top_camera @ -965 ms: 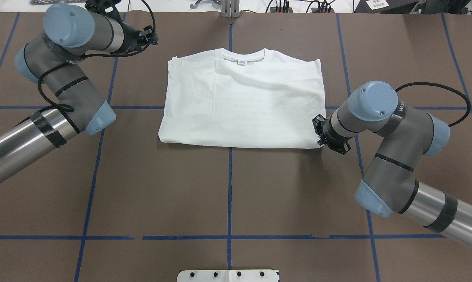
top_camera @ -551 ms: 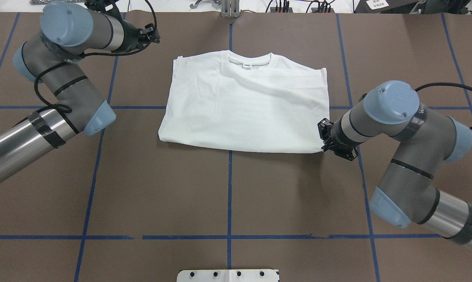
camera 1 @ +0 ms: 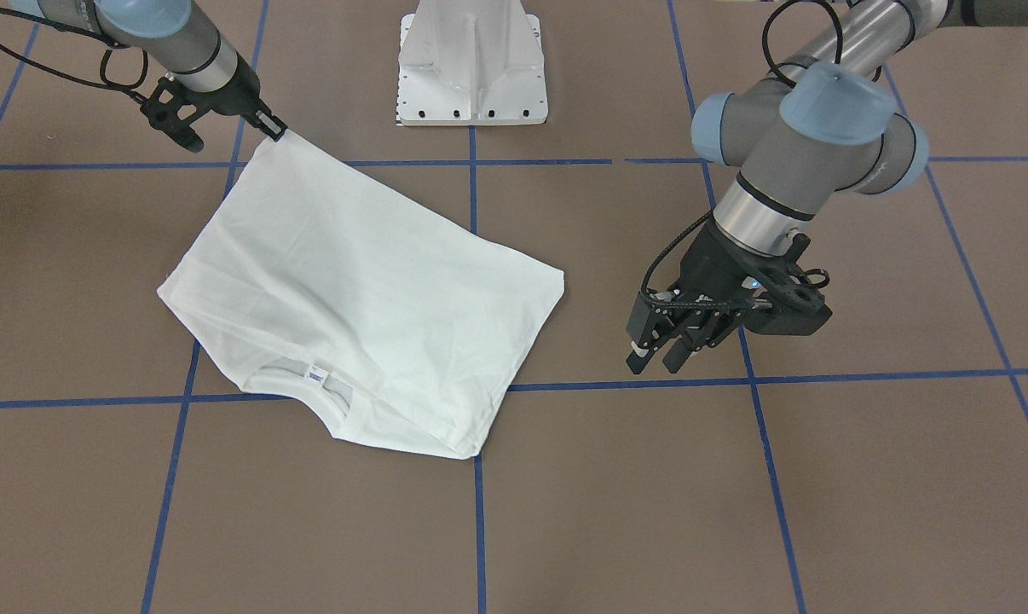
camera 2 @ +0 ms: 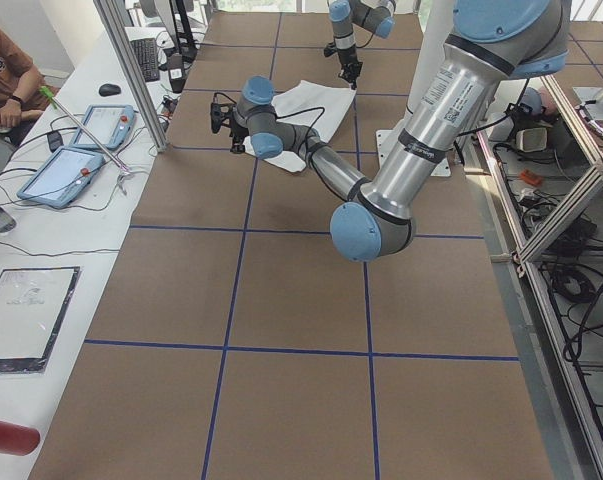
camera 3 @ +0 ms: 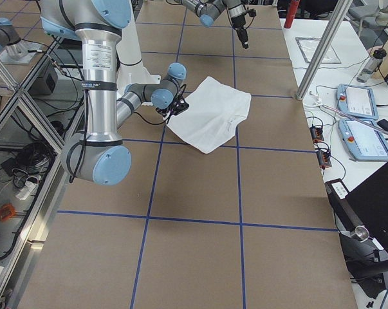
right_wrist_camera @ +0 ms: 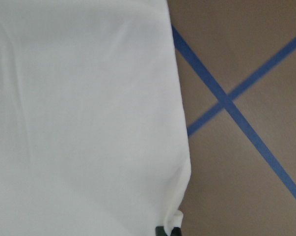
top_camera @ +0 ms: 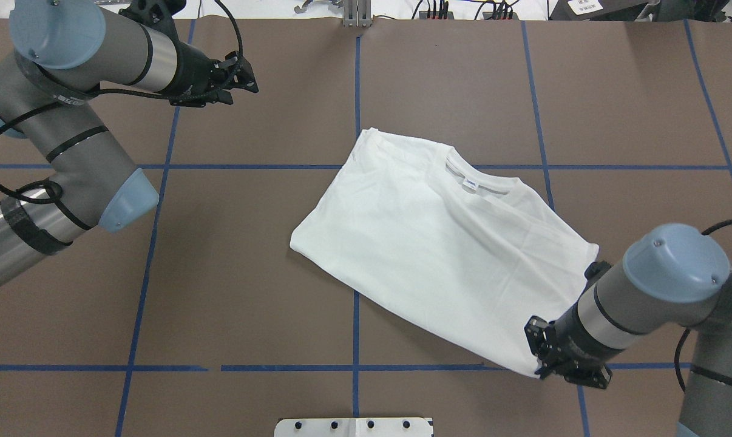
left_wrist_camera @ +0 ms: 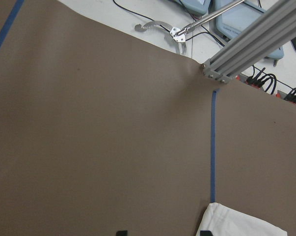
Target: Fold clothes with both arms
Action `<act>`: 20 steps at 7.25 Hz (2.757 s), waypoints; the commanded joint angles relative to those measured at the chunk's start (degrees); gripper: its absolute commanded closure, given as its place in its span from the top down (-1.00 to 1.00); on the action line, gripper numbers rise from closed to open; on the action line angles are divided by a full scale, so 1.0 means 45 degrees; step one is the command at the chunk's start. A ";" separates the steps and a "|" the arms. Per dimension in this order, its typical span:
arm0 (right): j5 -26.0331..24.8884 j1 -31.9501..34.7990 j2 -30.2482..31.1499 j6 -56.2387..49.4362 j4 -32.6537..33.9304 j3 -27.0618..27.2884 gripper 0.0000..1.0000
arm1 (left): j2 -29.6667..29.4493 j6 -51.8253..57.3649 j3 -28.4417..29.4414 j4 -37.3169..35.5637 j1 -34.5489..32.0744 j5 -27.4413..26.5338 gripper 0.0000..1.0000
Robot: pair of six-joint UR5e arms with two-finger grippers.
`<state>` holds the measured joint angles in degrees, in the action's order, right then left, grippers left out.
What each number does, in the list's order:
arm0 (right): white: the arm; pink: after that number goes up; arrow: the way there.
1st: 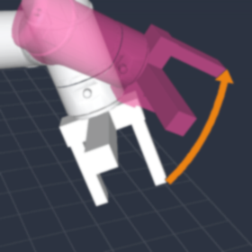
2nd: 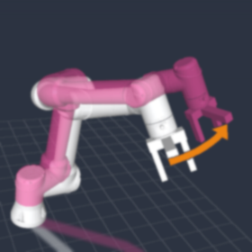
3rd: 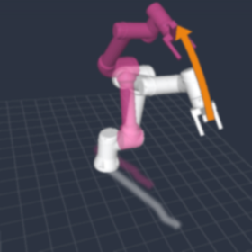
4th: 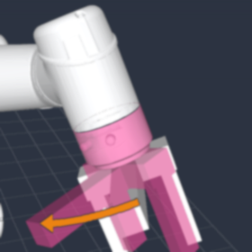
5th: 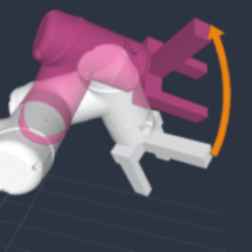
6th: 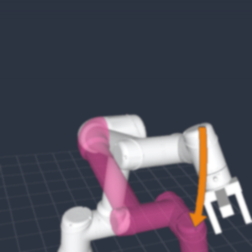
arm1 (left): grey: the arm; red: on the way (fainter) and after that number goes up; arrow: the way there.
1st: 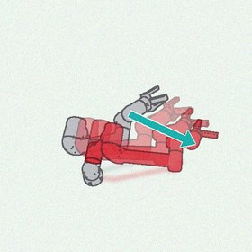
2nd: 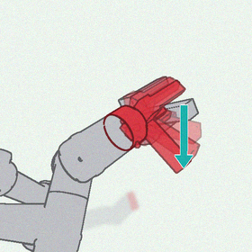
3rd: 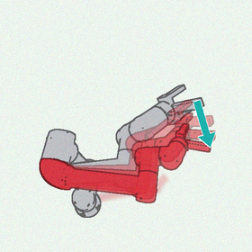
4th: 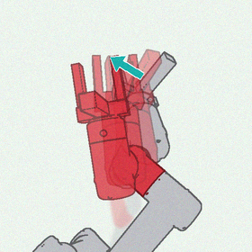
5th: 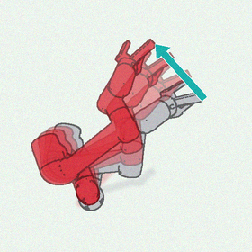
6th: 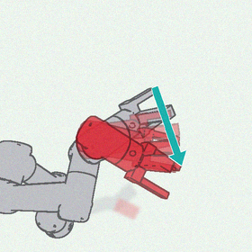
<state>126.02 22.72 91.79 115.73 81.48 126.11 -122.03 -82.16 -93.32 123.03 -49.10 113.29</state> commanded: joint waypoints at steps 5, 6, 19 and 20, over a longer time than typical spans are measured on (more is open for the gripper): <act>0.0161 0.1828 -0.0740 0.0380 -0.0098 0.0012 1.00 | 0.1297 -0.5955 -0.3462 -0.3336 0.5278 -0.1656 0.24; 0.0101 0.3548 -0.2083 -0.0609 -0.0098 -0.1195 1.00 | 0.1239 -0.6116 -0.2958 -0.3472 0.5788 -0.1816 0.27; -0.3689 0.3995 -0.3542 -0.3100 -0.0098 -0.2574 1.00 | -0.0051 -0.5883 -0.0629 -0.3122 0.5793 -0.2871 0.13; -0.3689 0.3995 -0.3542 -0.3100 -0.0098 -0.2594 1.00 | -0.0050 -0.5883 -0.0474 -0.2987 0.5793 -0.2872 0.13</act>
<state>109.51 40.79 75.87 101.77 80.99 114.48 -122.26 -108.63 -96.14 109.02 -23.02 100.67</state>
